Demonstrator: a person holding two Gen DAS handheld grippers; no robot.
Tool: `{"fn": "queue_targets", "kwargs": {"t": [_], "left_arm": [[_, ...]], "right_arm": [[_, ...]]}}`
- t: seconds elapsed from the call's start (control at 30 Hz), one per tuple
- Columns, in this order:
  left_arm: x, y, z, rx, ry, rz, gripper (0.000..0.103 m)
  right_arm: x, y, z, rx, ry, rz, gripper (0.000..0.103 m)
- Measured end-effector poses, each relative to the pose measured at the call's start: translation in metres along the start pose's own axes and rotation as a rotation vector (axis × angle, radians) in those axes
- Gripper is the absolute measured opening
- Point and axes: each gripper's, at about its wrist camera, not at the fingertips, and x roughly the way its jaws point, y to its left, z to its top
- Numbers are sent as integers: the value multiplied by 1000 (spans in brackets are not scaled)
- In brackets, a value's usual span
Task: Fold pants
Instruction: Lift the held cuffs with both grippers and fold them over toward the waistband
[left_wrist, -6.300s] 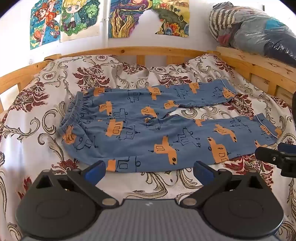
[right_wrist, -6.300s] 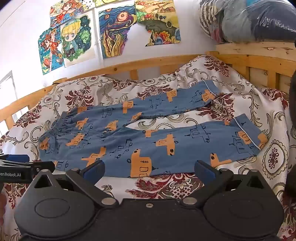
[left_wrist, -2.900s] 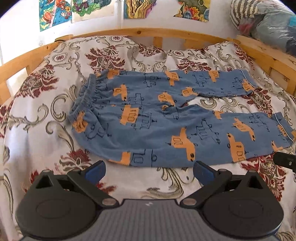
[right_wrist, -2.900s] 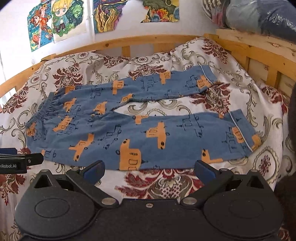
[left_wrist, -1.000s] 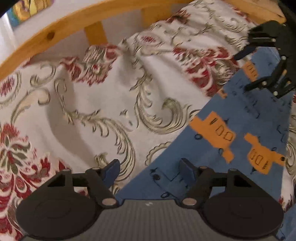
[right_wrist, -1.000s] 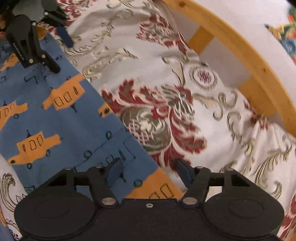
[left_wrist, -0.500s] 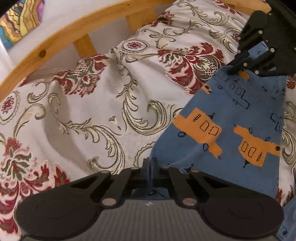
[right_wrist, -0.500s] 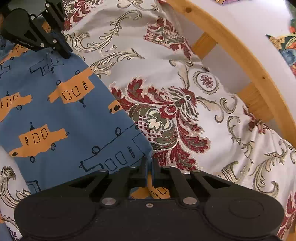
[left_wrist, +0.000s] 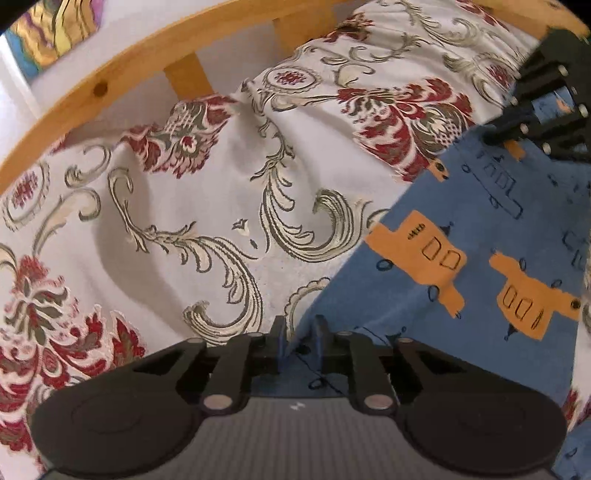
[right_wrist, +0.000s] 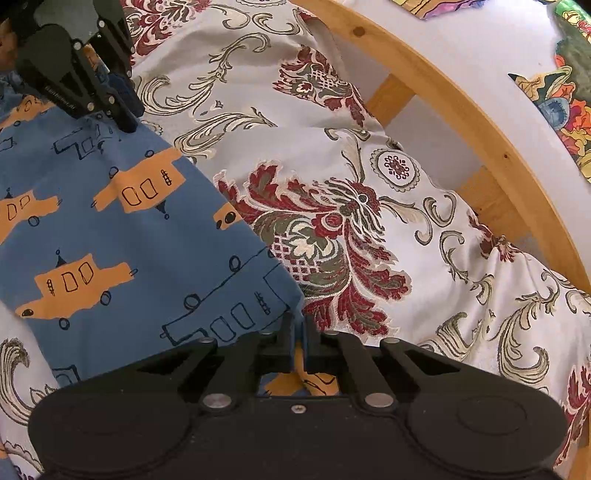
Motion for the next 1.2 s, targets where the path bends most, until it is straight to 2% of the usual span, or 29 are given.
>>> {"fn": "queue_targets", "kwargs": {"t": [0.07, 0.1, 0.27, 0.4, 0.53, 0.7, 0.87, 0.97, 1.07, 1.2], "left_arm": [[2, 5, 1, -35, 10, -34, 1], [1, 4, 1, -35, 10, -34, 0], [-18, -6, -4, -45, -40, 34, 0], [-44, -20, -8, -42, -98, 117, 0], [-77, -40, -15, -47, -170, 174, 0], [-131, -63, -36, -80, -276, 189, 0], [-187, -99, -74, -111, -354, 184, 0], [-210, -124, -107, -129, -359, 156, 0], [-222, -156, -144, -90, -338, 149, 0], [-226, -186, -185, -72, -276, 102, 0]], "right_arm": [[-2, 2, 0, 1, -3, -11, 3], [-3, 2, -1, 6, -8, -18, 3], [-18, 10, -7, 49, -53, -77, 3], [-39, 20, -14, 74, -107, -145, 3], [-74, 32, -25, 115, -162, -212, 2], [-133, 62, -41, 122, -227, -298, 2], [-197, 108, -62, 185, -261, -360, 2], [-226, 145, -83, 245, -255, -371, 2], [-245, 182, -105, 313, -236, -364, 2], [-259, 221, -128, 390, -199, -359, 2]]}}
